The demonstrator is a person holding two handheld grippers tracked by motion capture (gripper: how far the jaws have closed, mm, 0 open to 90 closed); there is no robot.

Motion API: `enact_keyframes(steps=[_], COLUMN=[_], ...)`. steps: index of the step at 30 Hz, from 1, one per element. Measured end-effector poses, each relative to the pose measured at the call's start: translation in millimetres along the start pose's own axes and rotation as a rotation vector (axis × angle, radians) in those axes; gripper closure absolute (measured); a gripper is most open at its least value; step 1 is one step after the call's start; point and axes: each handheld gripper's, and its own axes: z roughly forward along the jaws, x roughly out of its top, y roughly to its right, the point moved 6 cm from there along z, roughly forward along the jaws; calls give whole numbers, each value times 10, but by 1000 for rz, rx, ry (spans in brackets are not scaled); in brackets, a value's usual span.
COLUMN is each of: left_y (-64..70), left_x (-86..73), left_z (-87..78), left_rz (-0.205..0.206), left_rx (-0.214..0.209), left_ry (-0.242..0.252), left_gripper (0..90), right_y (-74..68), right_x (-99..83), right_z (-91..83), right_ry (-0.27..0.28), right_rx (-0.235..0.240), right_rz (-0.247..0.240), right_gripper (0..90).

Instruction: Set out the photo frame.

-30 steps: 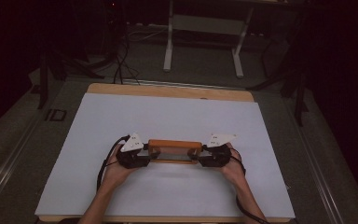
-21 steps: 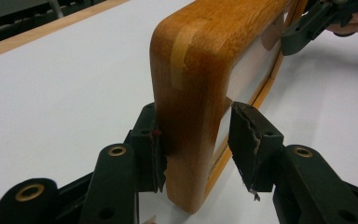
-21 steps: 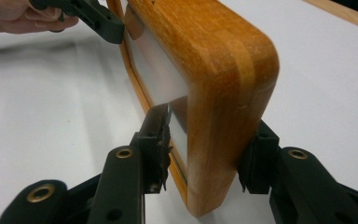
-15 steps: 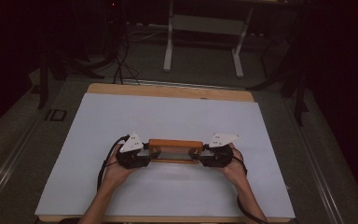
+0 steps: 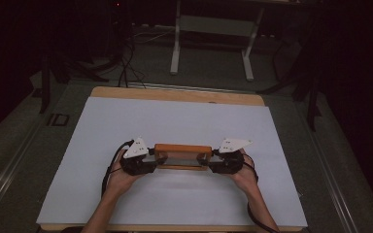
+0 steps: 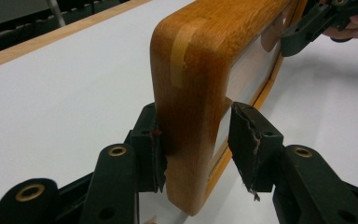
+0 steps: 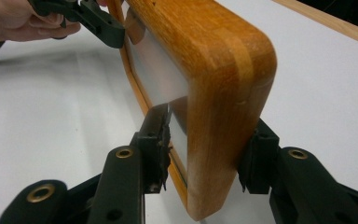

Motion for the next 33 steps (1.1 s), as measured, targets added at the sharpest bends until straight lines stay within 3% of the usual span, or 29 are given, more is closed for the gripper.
enact_keyframes(steps=[15, 33], left_y=[23, 25], left_x=[72, 106], left_z=[-64, -93], left_rz=[-21, -76], left_rx=[-13, -39], left_ry=[17, 34], left_gripper=[572, 576], right_y=[-21, -18], right_x=[61, 99], right_z=[-61, -107], right_ry=[28, 59], right_rx=[14, 38], right_rz=[16, 50], right_gripper=[593, 594])
